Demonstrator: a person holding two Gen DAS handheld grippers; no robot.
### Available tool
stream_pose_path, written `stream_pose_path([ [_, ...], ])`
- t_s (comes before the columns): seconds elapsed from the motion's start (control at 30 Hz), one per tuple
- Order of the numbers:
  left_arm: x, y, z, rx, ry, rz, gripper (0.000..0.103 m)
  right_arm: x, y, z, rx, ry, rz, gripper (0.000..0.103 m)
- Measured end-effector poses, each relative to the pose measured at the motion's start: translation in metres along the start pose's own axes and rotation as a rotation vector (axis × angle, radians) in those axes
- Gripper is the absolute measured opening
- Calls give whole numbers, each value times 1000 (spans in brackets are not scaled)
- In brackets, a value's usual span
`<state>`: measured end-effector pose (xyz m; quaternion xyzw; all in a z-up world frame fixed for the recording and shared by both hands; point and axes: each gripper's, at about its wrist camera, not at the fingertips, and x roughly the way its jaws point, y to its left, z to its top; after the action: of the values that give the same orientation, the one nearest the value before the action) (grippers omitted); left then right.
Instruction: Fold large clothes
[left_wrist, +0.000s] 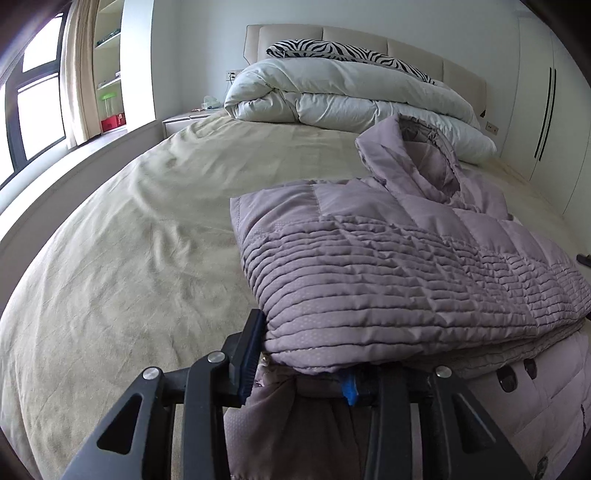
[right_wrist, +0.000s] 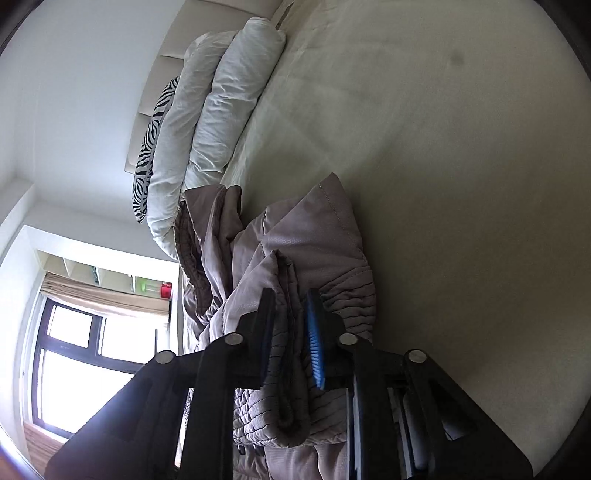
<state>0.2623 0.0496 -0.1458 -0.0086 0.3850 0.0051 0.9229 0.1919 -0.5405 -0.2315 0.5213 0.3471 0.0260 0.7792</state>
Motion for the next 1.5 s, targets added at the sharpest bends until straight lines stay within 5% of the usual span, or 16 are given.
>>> stream_pose_path([
  [0.07,-2,-3,2,19,14,13,44,-25,18,-2,-12,-60,-15,92],
  [0.1,-5,-2,2,13,27,0,47,-35,23,-4,-25,-98,-22,94],
  [0.23,-33,7,-10,-41,47,-87,72,-54,49,-7,-73,-82,48,94],
  [0.37,-72,26,-20,-112,12,-134,73,-41,94,-21,-221,6,76,90],
  [0.5,-93,35,17,-143,-94,-150,73,-5,135,-47,-351,87,38,83],
  [0.6,-69,21,52,-67,-87,-144,73,17,140,-62,-428,84,-102,83],
  [0.7,-25,7,64,-31,-4,-124,68,34,135,-71,-507,75,-210,70],
  [0.8,15,-6,50,21,100,-92,66,40,131,-76,-580,78,-219,68],
  [1.03,17,-6,35,41,100,-67,66,34,136,-80,-633,73,-236,69],
  [1.13,4,-5,37,33,53,-59,67,19,155,-83,-673,19,-179,69],
  [1.3,25,-6,24,48,95,-55,78,45,137,-91,-741,99,-286,75],
  [1.5,20,3,30,12,125,-85,81,49,139,-113,-910,55,-339,77],
])
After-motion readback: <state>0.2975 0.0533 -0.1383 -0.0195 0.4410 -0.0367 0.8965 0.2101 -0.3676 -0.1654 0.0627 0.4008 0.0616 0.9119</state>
